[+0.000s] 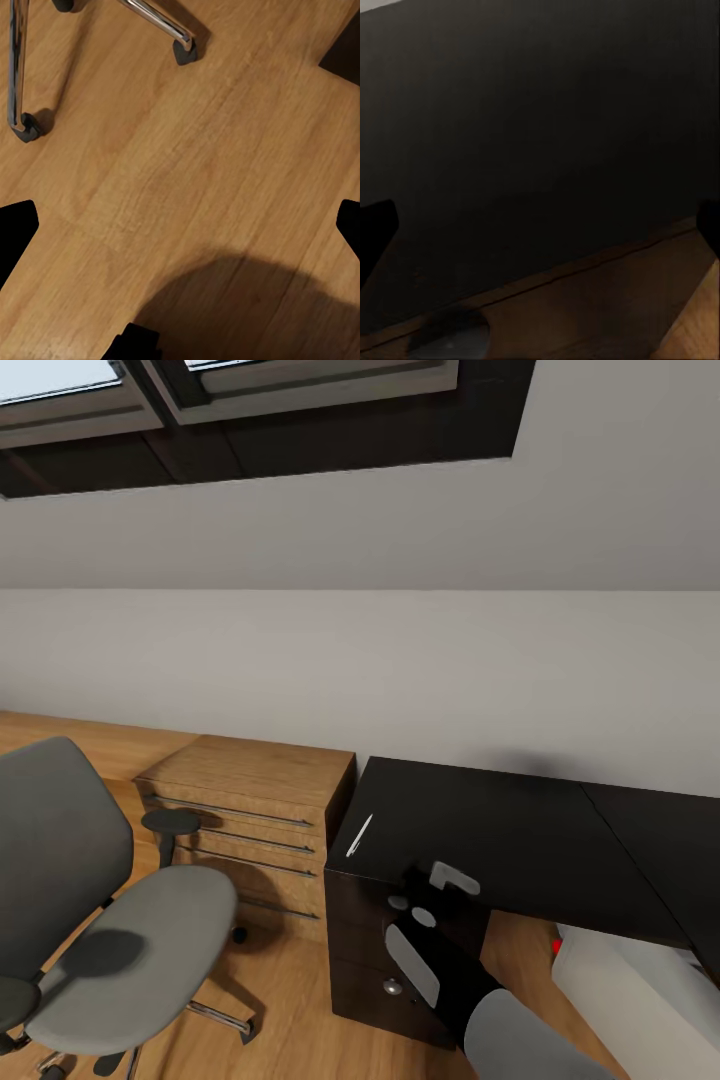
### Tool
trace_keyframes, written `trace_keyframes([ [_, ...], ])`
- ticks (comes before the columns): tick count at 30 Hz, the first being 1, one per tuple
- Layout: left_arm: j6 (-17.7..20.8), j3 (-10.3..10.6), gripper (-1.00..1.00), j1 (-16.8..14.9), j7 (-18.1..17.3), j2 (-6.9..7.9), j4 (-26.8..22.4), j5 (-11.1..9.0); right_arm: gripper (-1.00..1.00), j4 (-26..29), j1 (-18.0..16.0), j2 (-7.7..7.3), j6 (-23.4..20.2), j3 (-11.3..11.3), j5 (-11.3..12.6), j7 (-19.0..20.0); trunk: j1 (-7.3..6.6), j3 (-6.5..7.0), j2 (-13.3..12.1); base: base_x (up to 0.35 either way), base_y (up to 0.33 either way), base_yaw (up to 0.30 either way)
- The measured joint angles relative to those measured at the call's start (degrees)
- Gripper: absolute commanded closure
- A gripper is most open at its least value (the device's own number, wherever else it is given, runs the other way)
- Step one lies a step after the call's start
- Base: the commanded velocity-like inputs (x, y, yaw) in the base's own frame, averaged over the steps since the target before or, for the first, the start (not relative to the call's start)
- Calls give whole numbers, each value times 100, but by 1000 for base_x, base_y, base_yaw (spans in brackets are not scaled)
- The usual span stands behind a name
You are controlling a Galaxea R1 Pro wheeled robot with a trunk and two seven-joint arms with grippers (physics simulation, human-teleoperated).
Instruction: In the bedroom, organize the workspace by keeping the computer under the desk, ensuring the monitor is on the desk, placing the keyboard on the desk next to the monitor, placing the mouse on the desk next to the keyboard, moving the folder from the swivel chair onto the desk next to the mouse, stacking the notebook on top of the folder with the pen on top of the notebook, and positioning the swivel chair next to the desk.
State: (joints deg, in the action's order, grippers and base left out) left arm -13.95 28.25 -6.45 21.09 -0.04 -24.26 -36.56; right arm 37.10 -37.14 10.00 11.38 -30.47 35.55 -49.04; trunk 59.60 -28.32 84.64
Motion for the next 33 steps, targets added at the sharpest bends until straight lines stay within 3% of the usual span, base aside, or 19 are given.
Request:
trace_keyframes([
  [2, 0, 0, -100, 0, 0, 0, 0, 3, -100, 318, -5, 0, -916, -2, 15, -250, 0, 0, 0, 0, 0, 0],
  [5, 0, 0, -100, 0, 1, 0, 0, 3, -100, 684, -4, 0, -1476, 7, 37, -332, 0, 0, 0, 0, 0, 0],
  [7, 0, 0, -100, 0, 0, 0, 0, 3, -100, 922, -1, 0, -1613, 24, 43, -346, 0, 0, 0, 0, 0, 0],
  [17, -8, 0, -100, 0, -1, 0, 0, 4, -100, 1148, 27, 0, -1016, -49, -39, -446, 0, 0, 0, 0, 0, 0],
  [19, -8, 0, -100, 0, 1, 0, 0, 4, -100, 1149, 28, 0, -996, -209, -44, -431, 0, 0, 0, 0, 0, 46],
  [20, -8, 0, -100, 0, 1, 0, 0, 4, -100, 1148, 28, 0, -990, -339, -45, -421, 0, 0, 0, 0, 0, 157],
  [21, -9, 1, -100, 0, 1, 0, 0, 4, -100, 1149, 29, 0, -980, -630, -46, -409, 0, -2, 0, 0, 0, 179],
  [22, -10, 0, -100, 0, 0, 2, -1, 4, -100, 1146, 29, 0, -976, -697, -48, -405, 0, -5, 0, 0, 0, 187],
  [33, -24, 1, -100, 0, 0, 9, -1, -2, -100, 1124, 29, 0, -971, -815, -49, -386, 0, -56, 0, 0, 0, 214],
])
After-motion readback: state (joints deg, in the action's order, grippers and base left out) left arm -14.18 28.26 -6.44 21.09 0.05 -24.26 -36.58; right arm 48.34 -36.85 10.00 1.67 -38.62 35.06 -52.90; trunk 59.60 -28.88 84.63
